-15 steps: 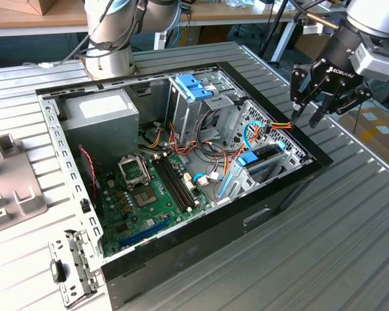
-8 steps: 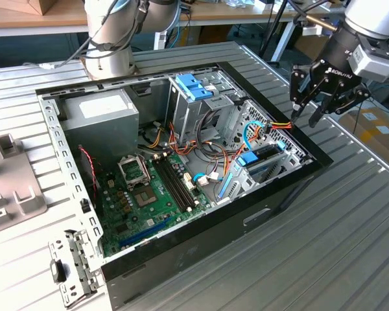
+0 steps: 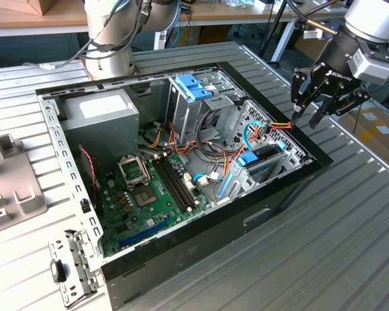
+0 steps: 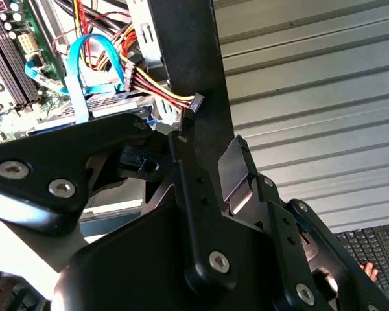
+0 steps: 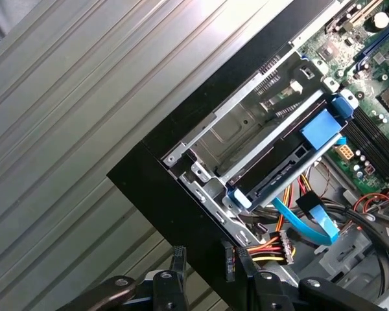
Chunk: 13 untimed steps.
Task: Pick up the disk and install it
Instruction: 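Insert the first disk wire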
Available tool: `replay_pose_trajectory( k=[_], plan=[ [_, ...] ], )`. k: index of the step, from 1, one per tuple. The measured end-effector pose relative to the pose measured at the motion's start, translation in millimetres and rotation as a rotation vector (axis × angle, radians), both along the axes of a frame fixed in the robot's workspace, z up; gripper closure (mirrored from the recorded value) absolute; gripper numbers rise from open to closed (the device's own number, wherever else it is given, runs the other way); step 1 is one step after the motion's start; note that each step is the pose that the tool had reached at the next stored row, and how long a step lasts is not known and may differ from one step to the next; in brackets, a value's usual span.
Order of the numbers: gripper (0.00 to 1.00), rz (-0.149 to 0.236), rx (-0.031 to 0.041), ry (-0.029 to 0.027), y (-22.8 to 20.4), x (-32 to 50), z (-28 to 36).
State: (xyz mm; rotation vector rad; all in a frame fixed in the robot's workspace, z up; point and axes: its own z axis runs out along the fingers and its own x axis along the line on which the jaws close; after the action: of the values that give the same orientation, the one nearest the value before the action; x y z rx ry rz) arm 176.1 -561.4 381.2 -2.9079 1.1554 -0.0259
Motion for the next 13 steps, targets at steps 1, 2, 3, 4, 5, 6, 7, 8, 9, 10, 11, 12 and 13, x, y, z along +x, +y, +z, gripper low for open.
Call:
replay_pose_trajectory(
  k=[1,2,3,4,5,6,7,8,9,10,11,12,13],
  plan=[
    [0.57,0.000,0.0000,0.0000,0.0,1.0,-0.8],
    [0.57,0.000,0.0000,0.0000,0.0,1.7,-1.4],
    [0.57,0.000,0.0001,0.0000,0.0,2.6,-2.2],
    [0.57,0.000,0.0000,0.0000,0.0,3.4,-2.8],
    [0.57,0.000,0.0000,0.0000,0.0,4.4,-3.6],
    [0.57,0.000,0.0001,0.0000,0.0,4.7,-4.3],
    [0.57,0.000,-0.0001,0.0000,0.1,4.7,-5.4],
    [0.57,0.000,0.0000,0.0000,0.1,4.6,-6.3],
    [0.57,0.000,-0.0001,0.0000,0.2,4.6,-7.1],
    [0.57,0.000,0.0000,0.0000,0.8,3.8,-8.1],
    [0.57,0.000,0.0000,0.0000,1.9,2.8,-8.5],
    [0.57,0.000,0.0000,0.0000,2.7,1.9,-8.6],
    [0.57,0.000,0.0001,0.0000,4.0,0.7,-8.9]
  ],
)
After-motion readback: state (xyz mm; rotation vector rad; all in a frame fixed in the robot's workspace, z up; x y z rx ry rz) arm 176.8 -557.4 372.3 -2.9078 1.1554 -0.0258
